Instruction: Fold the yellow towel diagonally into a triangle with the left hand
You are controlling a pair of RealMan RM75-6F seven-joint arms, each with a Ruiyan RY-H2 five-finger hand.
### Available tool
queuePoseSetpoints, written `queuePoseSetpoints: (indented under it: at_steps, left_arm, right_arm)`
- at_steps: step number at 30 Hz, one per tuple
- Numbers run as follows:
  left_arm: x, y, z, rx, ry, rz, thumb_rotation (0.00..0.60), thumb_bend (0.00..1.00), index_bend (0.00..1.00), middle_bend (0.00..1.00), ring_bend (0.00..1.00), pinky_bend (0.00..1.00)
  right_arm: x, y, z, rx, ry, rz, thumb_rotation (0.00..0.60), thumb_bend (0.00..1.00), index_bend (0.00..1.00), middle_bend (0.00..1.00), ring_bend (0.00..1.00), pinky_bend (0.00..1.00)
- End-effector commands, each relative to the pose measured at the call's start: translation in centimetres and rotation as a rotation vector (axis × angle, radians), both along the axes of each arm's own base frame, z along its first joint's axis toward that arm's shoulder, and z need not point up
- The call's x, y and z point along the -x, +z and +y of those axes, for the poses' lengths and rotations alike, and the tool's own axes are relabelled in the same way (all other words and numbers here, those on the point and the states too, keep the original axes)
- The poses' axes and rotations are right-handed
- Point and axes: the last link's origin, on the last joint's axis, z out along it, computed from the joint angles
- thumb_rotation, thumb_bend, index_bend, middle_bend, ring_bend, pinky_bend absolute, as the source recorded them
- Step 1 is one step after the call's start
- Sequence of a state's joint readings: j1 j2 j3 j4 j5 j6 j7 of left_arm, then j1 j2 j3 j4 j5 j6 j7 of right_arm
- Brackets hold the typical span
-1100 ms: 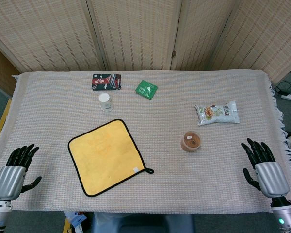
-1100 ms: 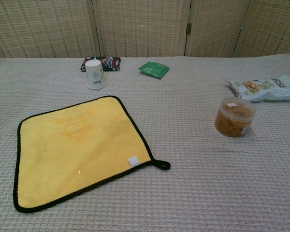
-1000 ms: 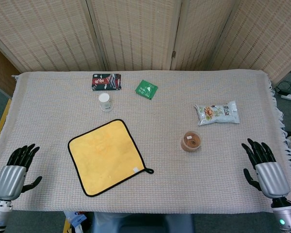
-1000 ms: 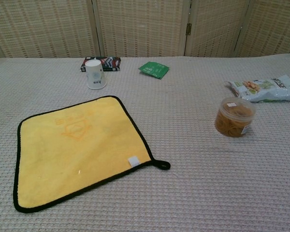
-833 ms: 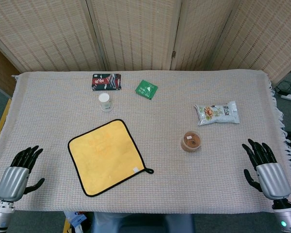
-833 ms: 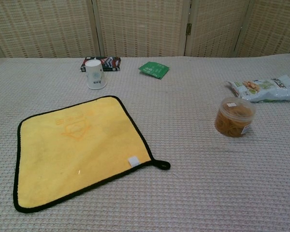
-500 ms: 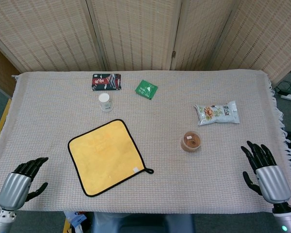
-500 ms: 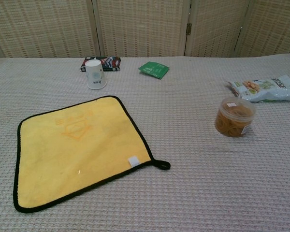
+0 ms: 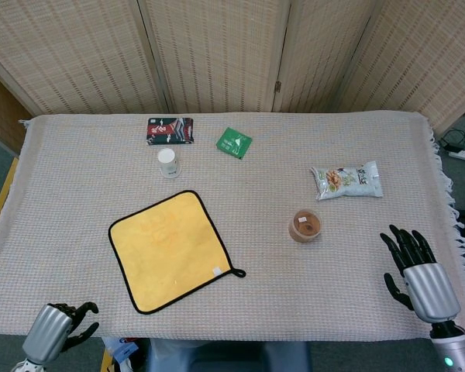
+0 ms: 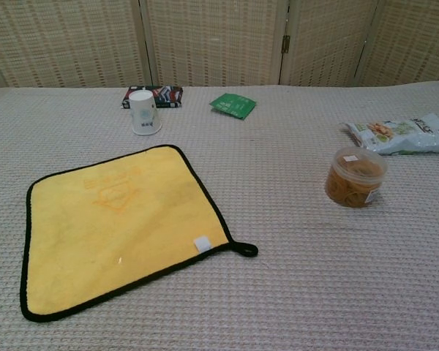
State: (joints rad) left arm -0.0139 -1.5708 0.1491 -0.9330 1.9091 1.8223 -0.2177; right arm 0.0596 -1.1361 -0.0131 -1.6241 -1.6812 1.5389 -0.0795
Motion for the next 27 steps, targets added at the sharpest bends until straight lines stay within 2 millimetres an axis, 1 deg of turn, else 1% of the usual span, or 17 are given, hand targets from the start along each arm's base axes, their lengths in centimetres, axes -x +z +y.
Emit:
queuePoseSetpoints:
  at_steps: [1,4,10,18,22,27]
  left_arm:
    - [-0.2,-2.0,-0.6,0.053,0.011,-0.025,0.600,0.27,0.54,1.00,1.00,1.00]
    - [-0.7,-3.4,-0.6,0.099,-0.004,-0.028,0.600,0.29,0.54,1.00,1.00,1.00]
    - [-1.9,-5.6,0.0,0.109,-0.022,-0.036,0.600,0.29,0.53,1.00,1.00,1.00]
    - [-2.3,-8.7,0.8,0.135,-0.018,-0.007,0.600,0.29,0.51,1.00,1.00,1.00]
    - [-2.2,-9.7,1.4,0.140,-0.014,-0.001,0.600,0.29,0.52,1.00,1.00,1.00]
    - [-2.1,-10.3,2.1,0.145,-0.008,0.002,0.600,0.29,0.52,1.00,1.00,1.00]
  right_arm:
    - [0.0,-0.1,0.0,-0.004,-0.001,0.001,0.600,0.51,0.00,0.00,0.00,0.00]
    - [0.0,-0.1,0.0,-0.005,0.000,0.003,0.600,0.51,0.00,0.00,0.00,0.00]
    - [-0.1,-0.1,0.1,-0.012,0.005,-0.002,0.600,0.51,0.00,0.00,0.00,0.00]
    - [-0.1,0.2,0.2,-0.004,0.002,-0.010,0.600,0.51,0.00,0.00,0.00,0.00]
    - [0.0,0.4,0.1,0.002,-0.001,-0.013,0.600,0.51,0.00,0.00,0.00,0.00]
    - [0.0,0.5,0.1,0.006,-0.003,-0.017,0.600,0.51,0.00,0.00,0.00,0.00]
